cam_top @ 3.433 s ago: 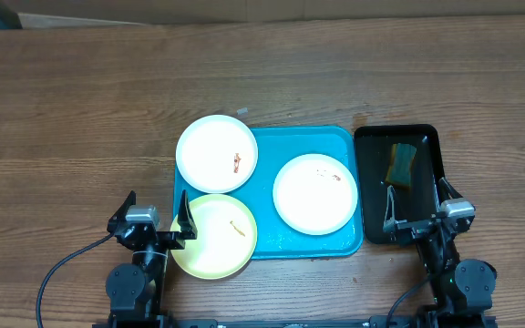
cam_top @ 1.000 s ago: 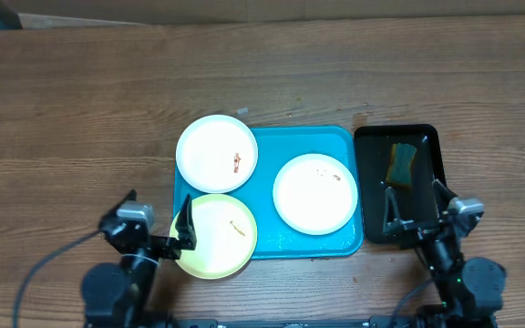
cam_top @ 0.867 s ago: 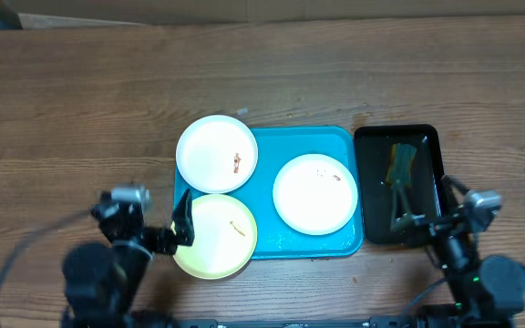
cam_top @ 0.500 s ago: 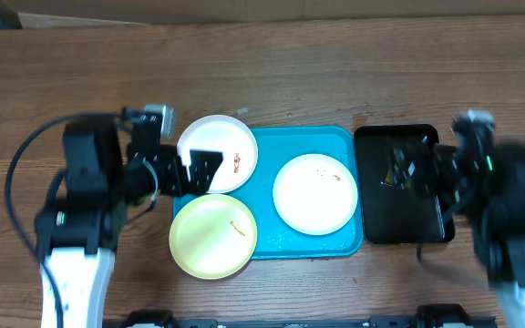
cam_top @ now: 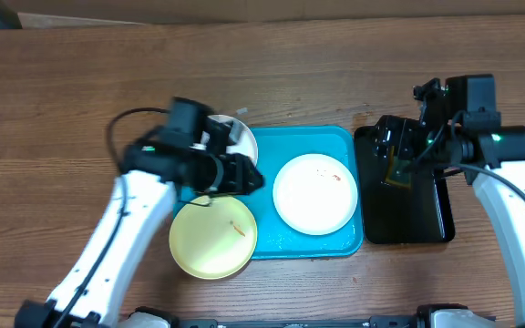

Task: Clean dirty plates on tray and stack at the side
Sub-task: 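Move the left gripper over the right white plate on the blue tray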

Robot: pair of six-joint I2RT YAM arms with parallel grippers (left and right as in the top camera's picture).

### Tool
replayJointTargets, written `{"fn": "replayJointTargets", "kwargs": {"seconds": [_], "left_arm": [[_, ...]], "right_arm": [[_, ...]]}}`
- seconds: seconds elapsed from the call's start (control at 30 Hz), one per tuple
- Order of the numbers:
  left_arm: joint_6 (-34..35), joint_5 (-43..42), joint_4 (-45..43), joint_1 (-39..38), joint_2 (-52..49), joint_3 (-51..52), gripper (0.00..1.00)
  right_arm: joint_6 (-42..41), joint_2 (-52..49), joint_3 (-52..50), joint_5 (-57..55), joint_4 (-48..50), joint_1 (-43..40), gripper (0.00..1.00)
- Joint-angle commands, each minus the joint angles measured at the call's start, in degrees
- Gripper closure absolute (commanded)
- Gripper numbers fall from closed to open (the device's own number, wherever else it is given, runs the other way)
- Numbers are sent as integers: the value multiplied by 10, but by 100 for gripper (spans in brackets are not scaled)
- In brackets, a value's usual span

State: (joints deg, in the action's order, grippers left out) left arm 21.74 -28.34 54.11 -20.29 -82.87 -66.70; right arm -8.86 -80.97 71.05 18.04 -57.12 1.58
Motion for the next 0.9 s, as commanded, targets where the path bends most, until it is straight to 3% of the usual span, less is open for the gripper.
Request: {"fn": "replayJointTargets", "kwargs": {"seconds": [0.0,0.1,0.2,0.37,0.67,0.87], "left_arm": [[126,130,-15,-69,-22,-10,38],[192,184,-24,-125,-45,-10,46],[249,233,-25,-172,-76,-10,45],[318,240,-26,-221,-132,-10,45],[391,238,-47,-234,-205,-10,55],[391,225,-74,-234,-232,-10,59]], "right_arm": [[16,-17,20,-13,-1,-28,0],[16,-28,21,-7,2,-61,0],[16,-38,21,5,17,-99,0],[16,-44,20,0,30,-122,0],[16,-44,20,0,30,-122,0],[16,-44,20,0,30,-122,0]]}}
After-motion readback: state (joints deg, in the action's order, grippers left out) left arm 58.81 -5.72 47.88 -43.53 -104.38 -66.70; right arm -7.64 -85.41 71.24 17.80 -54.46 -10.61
